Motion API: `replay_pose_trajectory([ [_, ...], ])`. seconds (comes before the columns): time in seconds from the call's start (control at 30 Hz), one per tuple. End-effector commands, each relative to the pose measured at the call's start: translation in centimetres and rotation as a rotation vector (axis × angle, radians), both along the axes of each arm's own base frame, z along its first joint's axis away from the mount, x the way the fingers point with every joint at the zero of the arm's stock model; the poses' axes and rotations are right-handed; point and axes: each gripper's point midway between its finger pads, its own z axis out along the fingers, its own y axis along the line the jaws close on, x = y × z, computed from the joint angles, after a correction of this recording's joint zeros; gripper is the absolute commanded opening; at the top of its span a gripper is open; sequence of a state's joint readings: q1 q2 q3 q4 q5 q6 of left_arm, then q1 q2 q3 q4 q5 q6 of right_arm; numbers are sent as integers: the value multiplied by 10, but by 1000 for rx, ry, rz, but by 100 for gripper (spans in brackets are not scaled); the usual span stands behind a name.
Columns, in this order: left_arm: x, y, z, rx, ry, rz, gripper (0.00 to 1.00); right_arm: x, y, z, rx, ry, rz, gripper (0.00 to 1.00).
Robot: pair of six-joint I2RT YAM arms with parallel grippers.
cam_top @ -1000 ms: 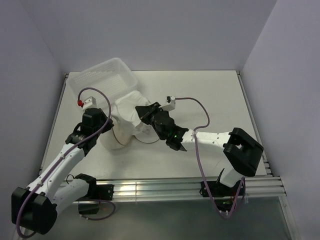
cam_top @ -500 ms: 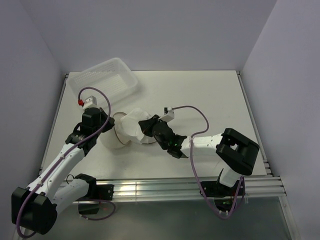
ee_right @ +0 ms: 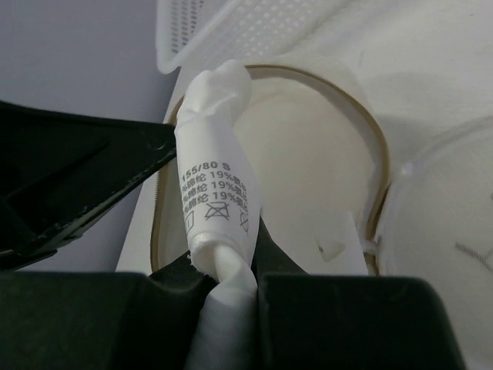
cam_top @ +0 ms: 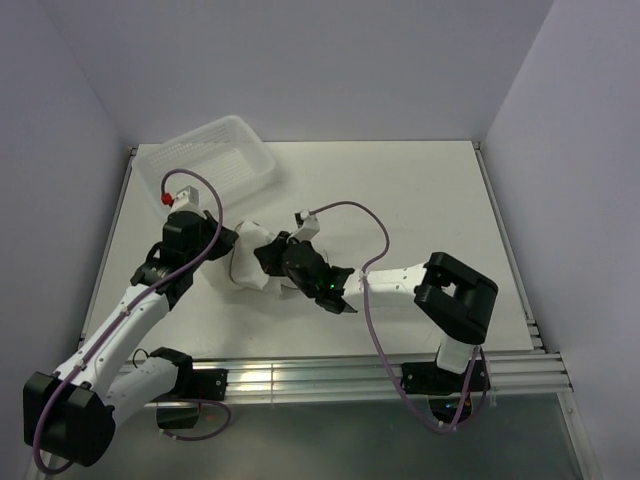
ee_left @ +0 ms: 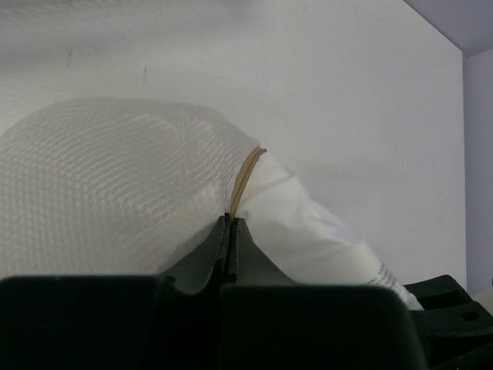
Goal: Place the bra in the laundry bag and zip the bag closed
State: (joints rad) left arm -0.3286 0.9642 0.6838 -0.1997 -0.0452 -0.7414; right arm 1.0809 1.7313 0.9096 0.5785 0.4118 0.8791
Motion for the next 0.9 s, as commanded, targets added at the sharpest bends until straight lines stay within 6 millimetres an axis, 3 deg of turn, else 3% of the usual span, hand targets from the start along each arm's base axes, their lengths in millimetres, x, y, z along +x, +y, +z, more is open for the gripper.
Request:
replay_pose_trajectory([
  [0.0, 7, -19, 34, -62, -97, -96, 0, -7, 28, 8, -31, -37, 98, 0],
  [0.1, 3, -31, 31, -102, -104, -154, 0, -10, 55, 14, -37, -56, 208, 0],
  [0.17, -1, -38, 35, -139, -118, -189, 0, -11, 67, 0, -37, -32, 253, 0],
  [0.2, -3, -40, 34, -146, -117, -198, 0, -10, 74, 3, -13, -19, 271, 0],
  [0.37, -11, -40, 37, -175, -115, -200, 0, 17, 68, -15, 13, 46, 178, 0],
  [0.43, -14, -39, 33, -187, -101, -188, 0, 30, 56, -9, 99, 71, 100, 0],
  [0.47, -14, -37, 32, -184, -99, -179, 0, 32, 48, 10, 158, 51, 70, 0],
  [0.5, -15, -35, 30, -180, -91, -169, 0, 27, 33, 2, 167, 56, 40, 0],
  [0.57, -15, -33, 28, -177, -84, -154, 0, 27, 14, 38, 254, -11, -16, 0],
  [0.6, -16, -34, 25, -192, -77, -156, 0, 22, 0, 27, 243, -2, -40, 0],
  [0.63, -17, -38, 26, -207, -76, -172, 0, 22, -8, 38, 279, -26, -58, 0],
  [0.67, -16, -47, 27, -230, -78, -198, 0, 22, -22, 56, 310, -56, -98, 0],
  [0.7, -20, -55, 23, -248, -61, -227, 0, 18, -35, 47, 291, -53, -118, 0],
  [0.77, -28, -85, 25, -282, -48, -296, 0, 15, -52, 65, 318, -85, -151, 0],
  [0.8, -26, -95, 34, -292, -71, -298, 0, 14, -62, 60, 299, -88, -173, 0],
  [0.87, -38, -121, 35, -306, -54, -358, 0, 10, -73, 71, 307, -109, -183, 0],
])
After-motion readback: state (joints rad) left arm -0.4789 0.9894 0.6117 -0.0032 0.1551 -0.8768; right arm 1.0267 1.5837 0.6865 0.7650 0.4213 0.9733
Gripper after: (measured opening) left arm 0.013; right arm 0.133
